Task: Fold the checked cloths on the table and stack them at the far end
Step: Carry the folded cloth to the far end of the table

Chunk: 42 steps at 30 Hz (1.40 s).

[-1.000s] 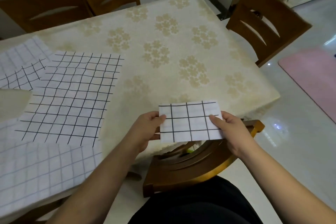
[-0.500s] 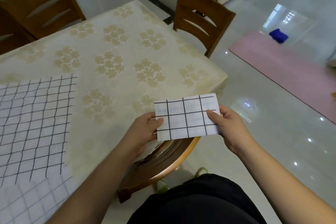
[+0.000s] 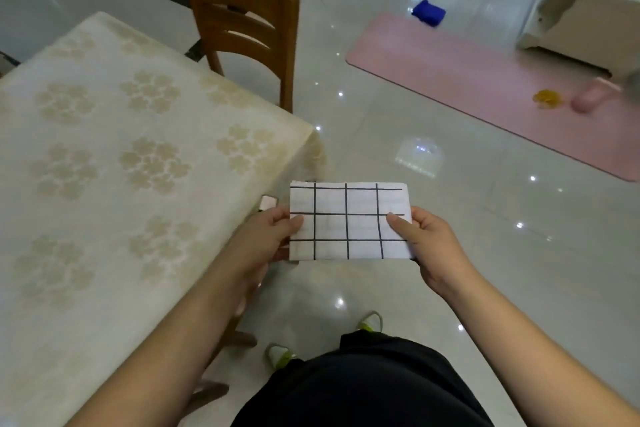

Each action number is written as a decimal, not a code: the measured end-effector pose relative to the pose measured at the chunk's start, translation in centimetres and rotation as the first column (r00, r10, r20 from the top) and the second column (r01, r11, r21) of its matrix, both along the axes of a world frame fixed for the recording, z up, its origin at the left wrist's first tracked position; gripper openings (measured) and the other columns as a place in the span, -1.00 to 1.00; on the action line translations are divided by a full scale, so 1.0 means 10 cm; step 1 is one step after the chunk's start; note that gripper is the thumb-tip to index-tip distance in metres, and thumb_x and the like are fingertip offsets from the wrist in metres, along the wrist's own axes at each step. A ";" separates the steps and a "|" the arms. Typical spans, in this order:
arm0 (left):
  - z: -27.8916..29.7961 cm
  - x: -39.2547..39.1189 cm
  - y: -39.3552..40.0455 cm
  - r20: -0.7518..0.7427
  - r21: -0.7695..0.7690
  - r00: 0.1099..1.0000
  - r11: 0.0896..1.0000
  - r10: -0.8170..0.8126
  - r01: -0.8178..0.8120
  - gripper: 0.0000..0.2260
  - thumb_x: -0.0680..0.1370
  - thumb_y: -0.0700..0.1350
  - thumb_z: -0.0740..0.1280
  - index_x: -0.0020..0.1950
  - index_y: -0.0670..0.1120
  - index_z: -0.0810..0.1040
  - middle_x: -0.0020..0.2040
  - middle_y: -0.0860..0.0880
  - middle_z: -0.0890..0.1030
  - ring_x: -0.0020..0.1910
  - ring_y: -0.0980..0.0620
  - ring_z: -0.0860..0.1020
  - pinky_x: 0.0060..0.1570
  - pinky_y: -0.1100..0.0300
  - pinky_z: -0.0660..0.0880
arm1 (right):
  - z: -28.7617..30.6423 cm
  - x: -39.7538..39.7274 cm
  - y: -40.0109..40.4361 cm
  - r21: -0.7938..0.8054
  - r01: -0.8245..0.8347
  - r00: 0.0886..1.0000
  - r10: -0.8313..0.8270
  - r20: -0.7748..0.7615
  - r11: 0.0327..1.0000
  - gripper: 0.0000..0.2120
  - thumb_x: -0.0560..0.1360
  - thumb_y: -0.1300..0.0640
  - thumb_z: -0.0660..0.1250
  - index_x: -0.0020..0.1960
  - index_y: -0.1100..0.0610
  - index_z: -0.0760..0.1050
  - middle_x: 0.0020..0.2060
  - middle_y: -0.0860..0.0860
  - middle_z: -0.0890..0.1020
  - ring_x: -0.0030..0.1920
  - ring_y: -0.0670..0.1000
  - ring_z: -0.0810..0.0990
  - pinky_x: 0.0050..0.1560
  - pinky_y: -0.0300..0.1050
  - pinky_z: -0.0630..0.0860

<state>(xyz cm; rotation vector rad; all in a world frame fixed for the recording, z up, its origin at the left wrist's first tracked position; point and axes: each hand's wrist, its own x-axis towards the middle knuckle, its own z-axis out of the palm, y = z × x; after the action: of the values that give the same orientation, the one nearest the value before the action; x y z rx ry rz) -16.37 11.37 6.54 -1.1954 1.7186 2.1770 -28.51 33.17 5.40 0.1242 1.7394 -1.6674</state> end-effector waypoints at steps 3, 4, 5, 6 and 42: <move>0.00 -0.32 0.24 0.025 -0.003 0.999 1.000 -0.021 0.021 -0.86 0.61 -0.21 0.29 0.11 -0.11 0.61 0.08 -0.20 0.68 0.02 -0.14 0.66 0.15 -0.23 0.53 | -0.07 -0.24 0.30 -0.013 0.031 0.999 -0.030 0.037 0.999 -0.81 0.56 0.17 0.35 0.15 0.17 0.61 0.02 0.13 0.71 0.04 0.18 0.68 0.06 0.09 0.60; -0.01 -0.42 0.31 0.033 -0.013 0.999 1.000 -0.021 0.021 -0.86 0.60 -0.21 0.30 0.10 -0.11 0.62 0.08 -0.23 0.67 0.03 -0.19 0.65 0.15 -0.31 0.49 | -0.08 -0.32 0.38 -0.014 0.034 0.999 -0.033 0.037 0.999 -0.81 0.56 0.17 0.35 0.15 0.17 0.61 0.02 0.13 0.71 0.06 0.19 0.68 0.11 0.13 0.58; -0.03 -0.52 0.38 0.037 -0.019 0.999 0.999 -0.025 0.026 -0.87 0.60 -0.21 0.30 0.10 -0.12 0.62 0.08 -0.25 0.66 0.04 -0.23 0.63 0.12 -0.37 0.45 | -0.09 -0.38 0.45 -0.016 0.037 0.999 -0.037 0.036 0.999 -0.81 0.56 0.16 0.35 0.15 0.16 0.61 0.03 0.12 0.70 0.07 0.18 0.67 0.13 0.14 0.57; -0.04 -0.61 0.44 0.036 -0.021 0.999 0.999 -0.033 0.033 -0.86 0.60 -0.22 0.30 0.10 -0.12 0.62 0.08 -0.25 0.66 0.04 -0.24 0.63 0.10 -0.40 0.44 | -0.10 -0.44 0.51 -0.021 0.048 0.998 -0.047 0.036 0.999 -0.81 0.57 0.17 0.34 0.15 0.16 0.61 0.04 0.12 0.70 0.07 0.18 0.67 0.11 0.13 0.58; -0.17 -3.18 -0.79 -0.105 0.020 0.992 0.998 0.068 -0.066 -0.82 0.58 -0.25 0.33 0.12 -0.03 0.56 -0.05 0.00 0.72 -0.07 0.03 0.69 -0.18 0.23 0.62 | 0.14 -3.09 -0.91 0.076 0.073 0.991 -0.064 -0.119 0.994 -0.83 0.58 0.26 0.30 0.12 0.15 0.60 -0.05 0.11 0.72 0.01 0.12 0.69 0.09 0.07 0.59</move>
<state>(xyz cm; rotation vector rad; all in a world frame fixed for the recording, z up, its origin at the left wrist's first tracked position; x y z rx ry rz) -48.20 3.44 4.87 -1.1702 1.7200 2.3286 -59.43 24.08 6.80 0.1275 1.9098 -1.6836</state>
